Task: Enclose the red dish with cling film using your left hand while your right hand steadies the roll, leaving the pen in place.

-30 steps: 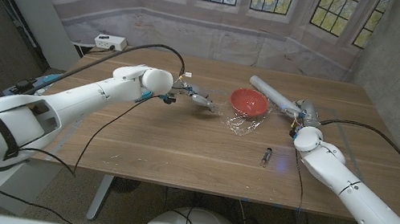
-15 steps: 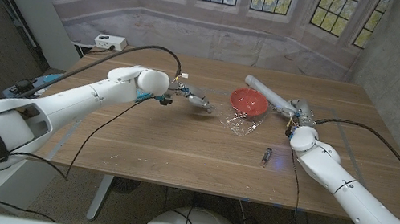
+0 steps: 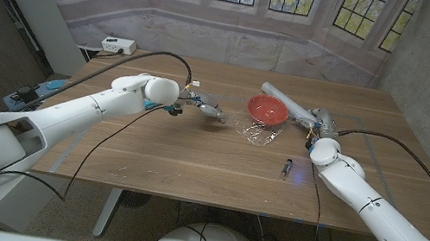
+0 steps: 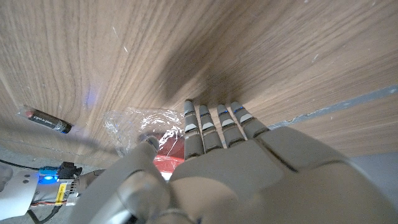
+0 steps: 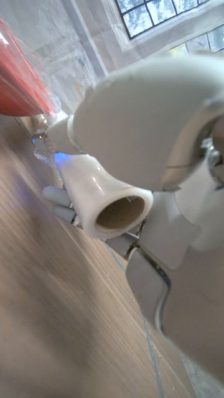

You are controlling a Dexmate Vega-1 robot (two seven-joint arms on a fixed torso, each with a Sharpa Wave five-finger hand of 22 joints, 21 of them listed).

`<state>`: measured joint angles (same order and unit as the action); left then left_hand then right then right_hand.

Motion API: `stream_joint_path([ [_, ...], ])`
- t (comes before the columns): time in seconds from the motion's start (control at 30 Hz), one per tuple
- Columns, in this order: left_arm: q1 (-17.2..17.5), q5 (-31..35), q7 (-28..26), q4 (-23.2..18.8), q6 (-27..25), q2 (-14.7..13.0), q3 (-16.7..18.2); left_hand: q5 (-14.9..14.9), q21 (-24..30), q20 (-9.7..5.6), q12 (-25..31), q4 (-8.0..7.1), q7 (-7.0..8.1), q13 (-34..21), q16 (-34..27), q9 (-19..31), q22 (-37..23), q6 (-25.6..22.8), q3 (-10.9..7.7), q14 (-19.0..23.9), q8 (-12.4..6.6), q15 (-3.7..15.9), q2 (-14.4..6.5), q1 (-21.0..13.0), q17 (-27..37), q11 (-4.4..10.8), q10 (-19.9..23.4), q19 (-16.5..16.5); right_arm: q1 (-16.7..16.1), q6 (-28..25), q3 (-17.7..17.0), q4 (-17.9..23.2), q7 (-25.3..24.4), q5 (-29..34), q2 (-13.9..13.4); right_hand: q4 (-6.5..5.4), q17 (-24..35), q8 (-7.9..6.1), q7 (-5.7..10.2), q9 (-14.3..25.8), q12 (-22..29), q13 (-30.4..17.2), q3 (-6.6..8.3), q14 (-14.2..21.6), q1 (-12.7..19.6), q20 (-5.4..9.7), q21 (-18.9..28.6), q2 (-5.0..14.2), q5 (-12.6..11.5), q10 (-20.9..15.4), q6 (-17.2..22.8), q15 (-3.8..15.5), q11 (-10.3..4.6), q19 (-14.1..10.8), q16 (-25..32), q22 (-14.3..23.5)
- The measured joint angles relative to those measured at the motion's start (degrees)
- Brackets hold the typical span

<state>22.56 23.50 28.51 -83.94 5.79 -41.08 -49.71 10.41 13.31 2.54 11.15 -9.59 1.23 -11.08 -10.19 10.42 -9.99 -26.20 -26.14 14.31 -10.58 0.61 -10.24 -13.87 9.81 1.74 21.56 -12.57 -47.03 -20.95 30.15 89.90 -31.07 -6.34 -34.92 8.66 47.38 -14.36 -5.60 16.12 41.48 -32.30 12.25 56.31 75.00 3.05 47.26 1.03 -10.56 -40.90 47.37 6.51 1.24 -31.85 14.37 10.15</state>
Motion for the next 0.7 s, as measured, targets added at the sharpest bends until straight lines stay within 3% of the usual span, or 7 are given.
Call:
stream_joint_path([
  [0.07, 0.3, 0.0, 0.0, -0.6, -0.3, -0.2, 0.2, 0.0, 0.0, 0.00, 0.0, 0.03, 0.00, 0.0, 0.0, 0.0, 0.0, 0.0, -0.03, 0.0, 0.00, 0.00, 0.0, 0.0, 0.0, 0.00, 0.0, 0.0, -0.4, -0.3, -0.2, 0.6, -0.1, 0.0, -0.3, 0.00, 0.0, 0.47, 0.89, 0.1, -0.2, 0.0, 0.00, -0.5, 0.0, 0.02, 0.0, 0.00, 0.0, 0.2, -0.1, 0.47, -0.49, 0.4, -0.5, 0.0],
  [0.2, 0.8, 0.1, 0.2, -1.7, -1.0, -0.5, 0.5, 0.0, 0.0, 0.00, 0.0, 0.03, 0.00, -0.2, 0.0, 0.0, 0.0, 0.0, -0.03, 0.0, 0.00, 0.00, 0.0, 0.0, 0.0, 0.00, 0.0, 0.0, -0.9, -0.7, -0.5, 1.6, 0.0, 0.0, -0.8, -0.40, -0.9, 2.46, 4.12, 0.1, -2.8, 1.5, -0.40, -2.7, 0.0, -0.18, -0.3, 0.01, 0.0, 0.4, -1.4, 1.62, -2.64, 1.4, -2.4, -0.3],
  [0.3, 1.1, 0.1, 0.3, -2.2, -1.4, -0.6, 0.6, 0.0, 0.0, 0.01, 0.0, 0.03, 0.00, -0.1, 0.0, 0.0, 0.0, 0.0, -0.03, 0.0, 0.00, 0.00, 0.0, 0.0, 0.0, 0.00, 0.0, 0.0, -1.2, -1.0, -0.6, 2.2, 0.4, -0.2, -1.1, -0.70, -3.8, 3.47, 6.39, 0.0, -6.1, 3.3, -0.70, -7.4, -0.4, -0.83, -1.4, 0.45, 0.0, 1.6, -2.9, 0.53, -4.66, 2.9, -4.4, -0.4],
  [0.4, 1.5, 0.1, 0.3, -3.0, -1.7, -0.8, 0.8, 0.0, 0.0, 0.01, 0.0, 0.04, -0.02, -0.1, 0.0, 0.0, 0.0, 0.0, -0.04, -0.4, 0.00, -0.42, -0.2, 0.2, 0.0, -0.02, 0.0, 0.0, -1.4, -1.2, -0.7, 2.6, 0.9, -0.4, -1.4, -0.58, -8.4, 3.78, 8.24, -0.4, -11.0, 5.8, -0.58, -14.3, -2.5, -2.50, -2.7, 2.55, 0.1, 6.7, -5.3, -1.49, -4.05, 4.5, -4.9, -0.6],
  [0.53, 1.8, 0.1, 0.4, -3.6, -2.0, -1.0, 1.0, 0.0, 0.0, 0.01, 0.0, 0.19, 0.00, -0.1, 0.0, 0.0, 0.0, 0.4, -0.19, -0.4, 0.00, -0.42, 0.1, 0.5, 0.0, -0.40, -0.4, 0.0, -1.5, -1.4, -0.7, 3.0, 1.7, -0.7, -1.8, -0.09, -13.4, 3.78, 7.36, -1.0, -16.2, 8.2, -0.08, -21.1, -4.9, -5.62, -4.5, 4.93, -0.3, 12.0, -9.9, -2.97, -2.91, 6.1, -4.9, -0.6],
  [0.7, 2.0, 0.1, 0.4, -3.9, -2.3, -1.1, 1.1, 0.0, 0.0, 0.01, 0.0, 0.11, 0.00, -0.1, 0.0, 0.0, 0.0, 0.4, -0.58, -0.6, 0.00, -0.61, 0.1, 0.5, 0.0, -0.10, -0.7, 0.0, -1.5, -1.5, -0.7, 3.2, 2.2, -1.0, -2.1, -0.06, -16.2, 3.78, 6.93, -1.6, -19.1, 9.8, 0.44, -24.6, -6.0, -7.08, -5.7, 4.86, -0.5, 14.0, -12.1, -3.78, -2.73, 7.0, -4.9, -0.6],
])
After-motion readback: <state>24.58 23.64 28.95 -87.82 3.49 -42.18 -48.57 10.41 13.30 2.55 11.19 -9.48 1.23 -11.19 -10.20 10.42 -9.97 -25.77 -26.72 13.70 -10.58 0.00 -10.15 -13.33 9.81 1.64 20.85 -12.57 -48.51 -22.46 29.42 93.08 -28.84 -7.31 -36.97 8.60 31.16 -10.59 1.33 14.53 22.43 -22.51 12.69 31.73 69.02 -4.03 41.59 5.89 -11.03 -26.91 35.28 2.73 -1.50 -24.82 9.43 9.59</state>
